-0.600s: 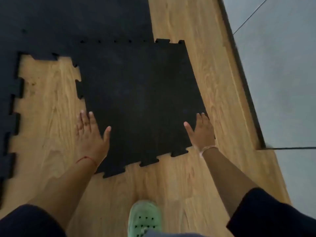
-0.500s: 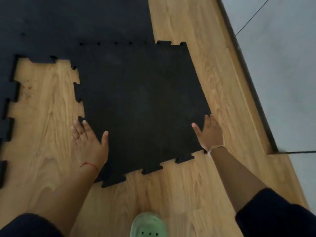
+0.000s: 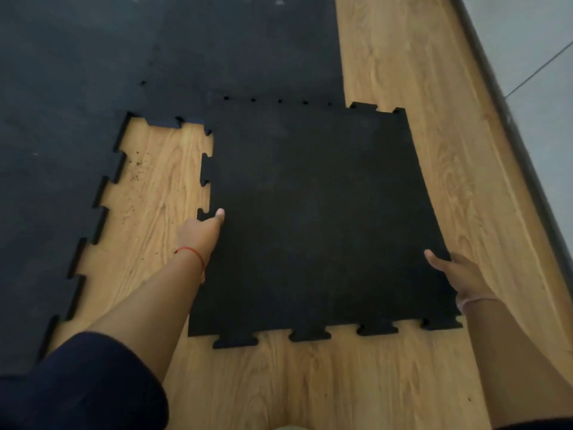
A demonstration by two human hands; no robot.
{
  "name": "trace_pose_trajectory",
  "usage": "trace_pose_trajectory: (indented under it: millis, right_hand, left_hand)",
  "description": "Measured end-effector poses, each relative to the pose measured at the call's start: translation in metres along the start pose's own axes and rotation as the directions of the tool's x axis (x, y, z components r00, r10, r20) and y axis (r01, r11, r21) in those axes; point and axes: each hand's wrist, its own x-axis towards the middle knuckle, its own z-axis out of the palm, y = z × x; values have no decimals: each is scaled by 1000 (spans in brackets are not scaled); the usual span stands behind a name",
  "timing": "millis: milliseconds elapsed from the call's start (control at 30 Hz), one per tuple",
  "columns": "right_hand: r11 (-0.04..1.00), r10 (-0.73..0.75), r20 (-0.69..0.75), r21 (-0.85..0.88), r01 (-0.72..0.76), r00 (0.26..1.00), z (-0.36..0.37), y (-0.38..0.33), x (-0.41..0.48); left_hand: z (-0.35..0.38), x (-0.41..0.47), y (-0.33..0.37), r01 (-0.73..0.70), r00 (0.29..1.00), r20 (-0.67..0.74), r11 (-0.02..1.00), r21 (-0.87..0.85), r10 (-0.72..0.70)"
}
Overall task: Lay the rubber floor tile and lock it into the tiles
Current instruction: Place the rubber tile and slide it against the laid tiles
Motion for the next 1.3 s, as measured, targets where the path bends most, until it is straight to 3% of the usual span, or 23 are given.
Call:
trace_pose_trajectory:
  millis: [233,400,533,600,667,800,967,1100,1200,1300]
  right_hand:
    - [1000,-29,169,1,30,985,31,16,-57]
    - [995,-53,288,-70,77,956,62,18,-91]
    - [991,-60,377,-88,100,924,95,26,-120]
    - [990,-58,397,-94,103,916,105,31,-129]
    - [984,-36,394,-146,101,918,107,27,-131]
    - [961,-138,377,-175,216,916,105,-15,-104]
    - [950,-274,248,-78,301,929,141,-84,-44]
    - [957,-279,219,-15,289,935,177,-125,-16]
    - [983,-183,135,0,185,974,189,-127,-8]
    - [988,-109,132,120,93,985,191,-128,3]
  left_hand:
    - [-49,24,21,-104,988,-130,982,-159,83]
    - [-106,37,-23,-182,951,-282,964,-193,124]
    - [-151,63,-80,-42,957,-289,973,-227,-26]
    - [-166,85,-113,9,954,-295,985,-172,-61]
    - [-170,90,-125,-20,942,-336,997,-75,-6]
    - [-160,68,-85,-129,914,-370,984,124,166]
    - [-148,87,-42,-119,910,-340,934,337,238]
    - [-148,112,-25,-91,953,-269,979,182,139]
    - [-153,152,-34,-97,980,-176,995,9,97]
    - [-163,178,-44,-101,987,-143,973,-207,72]
